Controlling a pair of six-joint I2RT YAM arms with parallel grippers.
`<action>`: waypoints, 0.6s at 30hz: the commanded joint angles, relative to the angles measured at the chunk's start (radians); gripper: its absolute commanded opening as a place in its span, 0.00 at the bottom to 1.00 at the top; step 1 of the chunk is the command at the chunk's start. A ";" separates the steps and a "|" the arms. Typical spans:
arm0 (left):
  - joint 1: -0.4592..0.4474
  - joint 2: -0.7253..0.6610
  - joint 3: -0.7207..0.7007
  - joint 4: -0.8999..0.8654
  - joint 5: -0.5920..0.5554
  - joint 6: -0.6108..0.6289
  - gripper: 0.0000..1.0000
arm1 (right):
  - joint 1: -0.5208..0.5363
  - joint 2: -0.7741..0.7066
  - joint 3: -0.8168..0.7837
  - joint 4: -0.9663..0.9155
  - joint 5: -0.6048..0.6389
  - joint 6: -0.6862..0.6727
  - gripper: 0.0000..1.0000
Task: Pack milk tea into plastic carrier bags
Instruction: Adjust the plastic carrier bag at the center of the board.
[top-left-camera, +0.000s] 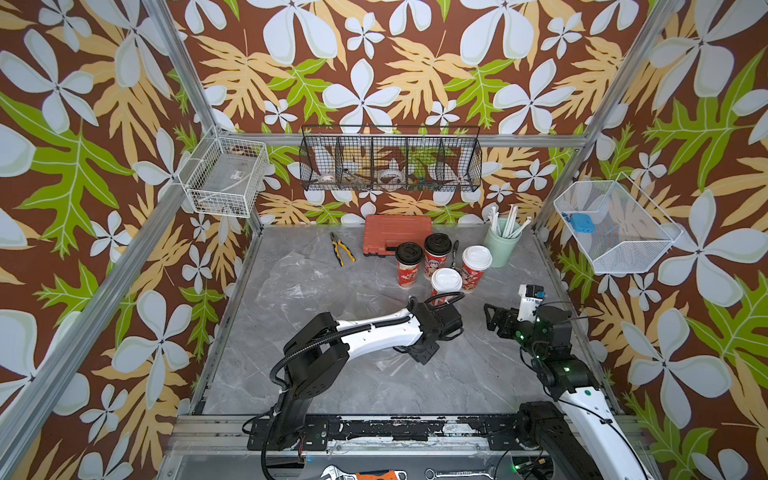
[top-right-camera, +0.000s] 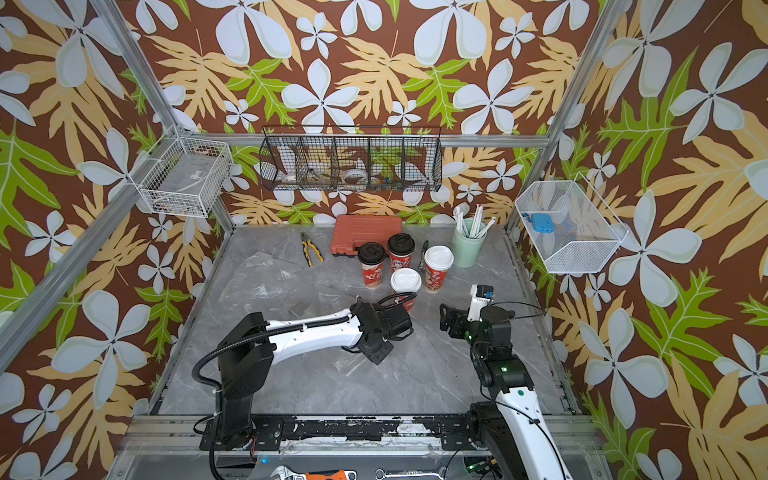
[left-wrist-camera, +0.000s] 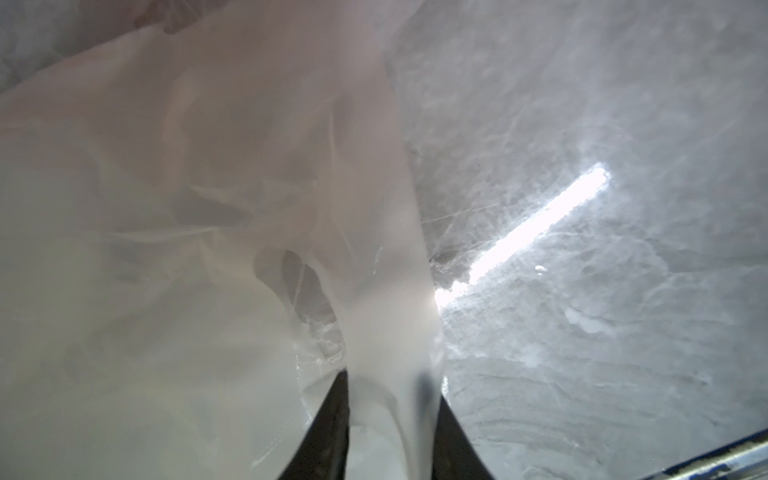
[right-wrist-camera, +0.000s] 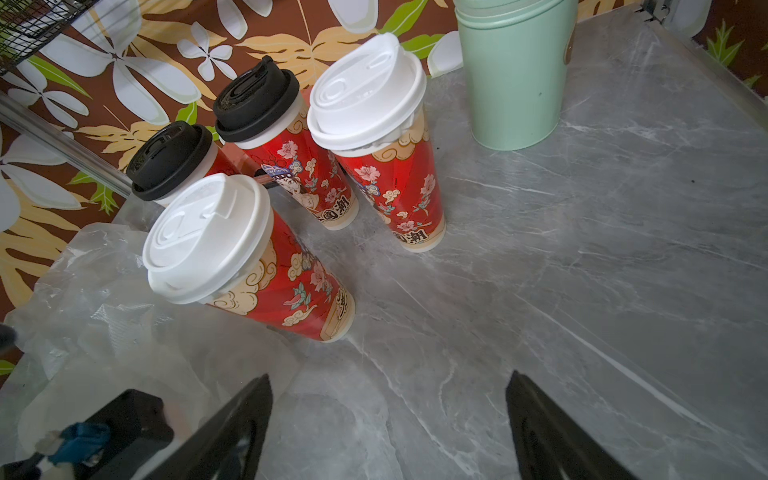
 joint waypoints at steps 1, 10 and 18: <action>0.020 -0.044 -0.031 0.038 0.048 -0.012 0.24 | 0.000 0.004 0.008 0.005 -0.011 -0.002 0.88; 0.100 -0.229 -0.146 0.167 0.134 -0.054 0.12 | 0.001 0.043 -0.004 0.039 -0.171 0.107 0.80; 0.173 -0.406 -0.242 0.262 0.200 -0.082 0.02 | 0.203 0.087 -0.079 0.166 -0.142 0.311 0.77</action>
